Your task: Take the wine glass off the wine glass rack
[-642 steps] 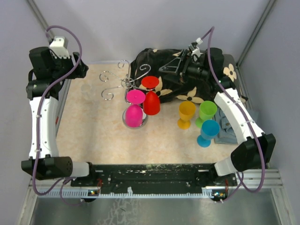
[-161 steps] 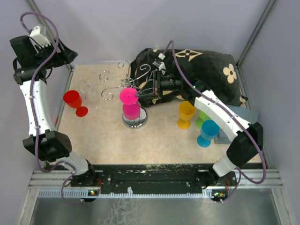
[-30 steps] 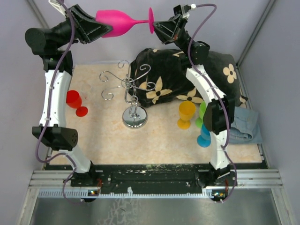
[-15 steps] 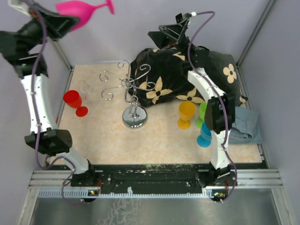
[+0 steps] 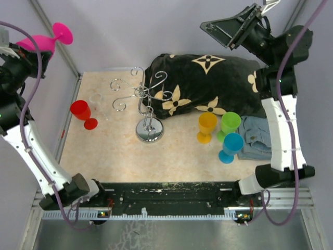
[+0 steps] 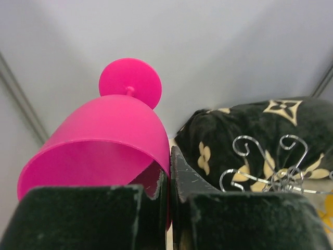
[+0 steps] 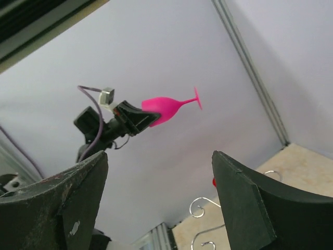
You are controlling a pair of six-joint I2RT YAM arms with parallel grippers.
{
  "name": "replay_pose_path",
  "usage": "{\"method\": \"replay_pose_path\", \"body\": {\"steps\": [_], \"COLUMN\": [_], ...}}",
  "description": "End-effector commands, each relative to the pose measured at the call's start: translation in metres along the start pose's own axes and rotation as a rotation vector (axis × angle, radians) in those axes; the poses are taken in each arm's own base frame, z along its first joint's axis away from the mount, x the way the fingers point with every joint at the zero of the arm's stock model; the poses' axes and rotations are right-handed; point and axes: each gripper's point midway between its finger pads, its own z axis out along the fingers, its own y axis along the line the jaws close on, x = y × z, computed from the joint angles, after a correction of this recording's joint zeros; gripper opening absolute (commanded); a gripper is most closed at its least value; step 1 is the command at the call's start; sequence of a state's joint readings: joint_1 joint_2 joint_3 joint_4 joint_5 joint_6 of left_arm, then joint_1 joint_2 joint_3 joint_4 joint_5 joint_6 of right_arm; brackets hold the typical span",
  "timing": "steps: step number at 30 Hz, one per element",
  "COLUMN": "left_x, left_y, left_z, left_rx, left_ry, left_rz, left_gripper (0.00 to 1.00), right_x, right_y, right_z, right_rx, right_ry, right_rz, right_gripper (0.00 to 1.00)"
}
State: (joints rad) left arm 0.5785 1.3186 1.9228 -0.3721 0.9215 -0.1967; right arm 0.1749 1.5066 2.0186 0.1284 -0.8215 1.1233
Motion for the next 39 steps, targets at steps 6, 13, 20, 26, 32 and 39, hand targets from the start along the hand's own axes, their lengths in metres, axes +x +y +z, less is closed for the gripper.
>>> {"method": "replay_pose_path", "body": {"steps": [6, 13, 20, 26, 32, 39], "left_x": [0.114, 0.181, 0.231, 0.266, 0.306, 0.34], "left_y": [0.003, -0.011, -0.051, -0.042, -0.043, -0.033], "left_z": [-0.049, -0.06, -0.041, -0.046, -0.053, -0.053], "left_rx": [-0.153, -0.151, -0.086, -0.137, -0.134, -0.153], "left_ry": [0.422, 0.629, 0.778, 0.898, 1.004, 1.05], "left_rz": [-0.138, -0.196, -0.202, -0.177, -0.156, -0.123], "left_gripper": [0.0, 0.0, 0.0, 0.0, 0.0, 0.0], "right_x": [0.036, 0.043, 0.044, 0.045, 0.045, 0.045], "right_y": [-0.086, -0.106, -0.105, -0.103, -0.101, -0.101], "right_z": [-0.027, -0.035, -0.04, -0.047, -0.051, -0.054], "right_rx": [0.382, 0.461, 0.481, 0.508, 0.527, 0.541], "right_ry": [0.117, 0.127, 0.114, 0.109, 0.098, 0.094], "right_rz": [-0.059, -0.06, -0.064, -0.067, -0.063, -0.059], "right_gripper": [0.81, 0.81, 0.81, 0.82, 0.82, 0.82]}}
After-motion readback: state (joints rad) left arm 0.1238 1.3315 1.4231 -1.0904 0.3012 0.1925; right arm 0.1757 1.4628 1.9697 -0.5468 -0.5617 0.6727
